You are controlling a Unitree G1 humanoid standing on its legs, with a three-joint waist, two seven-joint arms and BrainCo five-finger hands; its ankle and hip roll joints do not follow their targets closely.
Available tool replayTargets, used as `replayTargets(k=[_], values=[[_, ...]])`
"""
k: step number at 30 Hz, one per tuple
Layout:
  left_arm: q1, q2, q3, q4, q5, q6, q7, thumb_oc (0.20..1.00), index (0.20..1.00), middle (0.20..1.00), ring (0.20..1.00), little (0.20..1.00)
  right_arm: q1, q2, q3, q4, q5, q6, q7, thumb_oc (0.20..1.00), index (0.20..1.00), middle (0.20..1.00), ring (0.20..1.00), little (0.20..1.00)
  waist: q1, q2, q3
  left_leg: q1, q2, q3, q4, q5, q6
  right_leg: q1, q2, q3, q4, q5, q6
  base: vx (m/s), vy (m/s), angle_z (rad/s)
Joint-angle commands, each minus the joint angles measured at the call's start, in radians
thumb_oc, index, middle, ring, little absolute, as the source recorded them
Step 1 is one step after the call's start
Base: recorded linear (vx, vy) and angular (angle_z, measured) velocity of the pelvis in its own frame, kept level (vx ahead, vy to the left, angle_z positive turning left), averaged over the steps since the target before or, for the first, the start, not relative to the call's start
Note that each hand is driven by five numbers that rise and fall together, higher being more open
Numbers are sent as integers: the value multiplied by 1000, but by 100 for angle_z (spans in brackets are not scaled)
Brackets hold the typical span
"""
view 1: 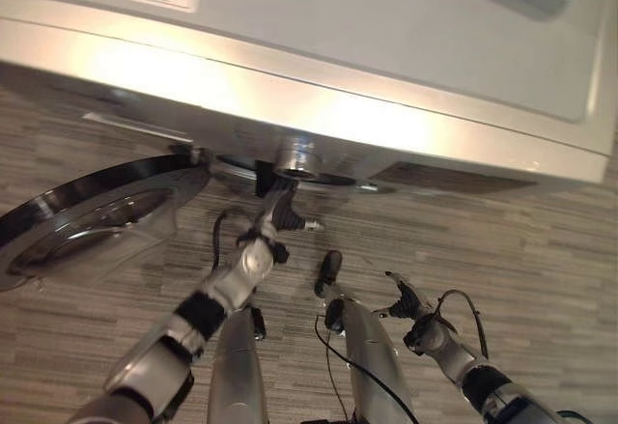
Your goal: Grab the laundry basket,head to the washer,open it,put in the laundry and shut it.
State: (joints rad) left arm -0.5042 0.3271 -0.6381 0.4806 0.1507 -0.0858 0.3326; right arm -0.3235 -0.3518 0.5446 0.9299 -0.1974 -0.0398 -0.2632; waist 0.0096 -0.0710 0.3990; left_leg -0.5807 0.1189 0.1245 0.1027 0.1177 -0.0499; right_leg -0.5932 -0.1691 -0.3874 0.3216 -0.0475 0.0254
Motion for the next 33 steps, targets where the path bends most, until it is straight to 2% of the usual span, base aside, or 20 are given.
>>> replayTargets(k=[1, 2, 3, 6, 11, 13, 16, 21, 23, 24, 27, 33], values=[[-91, -49, -25, -16, -78, -74, -32, 1000, 1000, 1000, 1000, 1000, -38, -38, -22, 12, 54, 8, -53, 1000, 1000, 1000, 1000, 1000, 0, 27, 10, -53, 45, -15, 27, -10, -45, -12, 4, 8, 77, -110, 55, -27, -26, 44], [-68, -52, -32, -21, -105, -80, -41, 1000, 1000, 1000, 1000, 1000, -64, -38, -29, 34, 67, 11, -63, 1000, 1000, 1000, 1000, 1000, 12, 35, 16, -59, 41, -22, 32, -10, -43, -17, 2, 2, 88, -116, 53, -39, -27, 51], [-16, -39, -46, -49, -156, -90, -62, 1000, 1000, 1000, 1000, 1000, -138, -35, -65, 109, 120, 7, -88, 1000, 1000, 1000, 1000, 1000, 40, 59, 27, -81, 33, -44, 41, -8, -39, -33, -11, -21, 116, -130, 51, -43, -44, 42], [83, 2, -54, -127, -215, -102, -98, 1000, 1000, 1000, 1000, 1000, -266, -49, -139, 238, 218, 2, -117, 1000, 1000, 1000, 1000, 1000, 92, 104, 37, -110, 15, -74, 43, 1, -37, -52, -31, -51, 150, -151, 54, -21, -38, 38], [256, 97, -34, -204, -232, -112, -148, 1000, 1000, 1000, 1000, 1000, -392, -124, -242, 347, 327, -12, -144, 1000, 1000, 1000, 1000, 1000, 171, 174, 43, -138, -9, -110, 35, 16, -38, -76, -55, -85, 206, -193, 48, 1, -20, 43], [280, 103, -32, -203, -228, -108, -156, 1000, 1000, 1000, 1000, 1000, -410, -132, -263, 371, 358, -18, -146, 1000, 1000, 1000, 1000, 1000, 183, 186, 41, -143, -16, -114, 33, 18, -37, -80, -61, -92, 216, -200, 48, 8, 18, 28], [326, 102, -26, -193, -229, -99, -170, 1000, 1000, 1000, 1000, 1000, -458, -137, -371, 426, 508, -36, -152, 1000, 1000, 1000, 1000, 1000, 224, 226, 36, -157, -34, -128, 29, 23, -34, -90, -76, -103, 241, -221, 47, 18, 35, 23], [314, 78, -40, -178, -205, -78, -167, 1000, 1000, 1000, 1000, 1000, -504, -65, -503, 476, 758, -79, -142, 1000, 1000, 1000, 1000, 1000, 256, 261, 24, -164, -49, -136, 29, 19, -34, -94, -91, -114, 260, -237, 52, 24, 33, 13], [307, 72, -46, -172, -201, -75, -163, 1000, 1000, 1000, 1000, 1000, -511, -43, -514, 485, 799, -86, -136, 1000, 1000, 1000, 1000, 1000, 260, 264, 22, -165, -52, -138, 29, 18, -34, -95, -95, -117, 265, -239, 54, 26, 39, 6], [298, 55, -60, -163, -199, -70, -156, 1000, 1000, 1000, 1000, 1000, -522, 10, -527, 494, 860, -99, -127, 1000, 1000, 1000, 1000, 1000, 267, 270, 19, -166, -57, -138, 30, 15, -35, -92, -98, -117, 269, -241, 55, 32, 49, 4], [280, 29, -86, -143, -192, -65, -140, 1000, 1000, 1000, 1000, 1000, -550, 69, -557, 505, 958, -119, -115, 1000, 1000, 1000, 1000, 1000, 272, 275, 16, -166, -63, -138, 33, 9, -34, -92, -103, -114, 276, -242, 58, 34, 61, 6], [234, -7, -135, -132, -184, -53, -116, 1000, 1000, 1000, 1000, 1000, -616, 66, -635, 530, 1119, -161, -131, 1000, 1000, 1000, 1000, 1000, 296, 298, 14, -176, -79, -148, 39, 2, -35, -94, -126, -129, 300, -260, 69, 25, 17, 9]])
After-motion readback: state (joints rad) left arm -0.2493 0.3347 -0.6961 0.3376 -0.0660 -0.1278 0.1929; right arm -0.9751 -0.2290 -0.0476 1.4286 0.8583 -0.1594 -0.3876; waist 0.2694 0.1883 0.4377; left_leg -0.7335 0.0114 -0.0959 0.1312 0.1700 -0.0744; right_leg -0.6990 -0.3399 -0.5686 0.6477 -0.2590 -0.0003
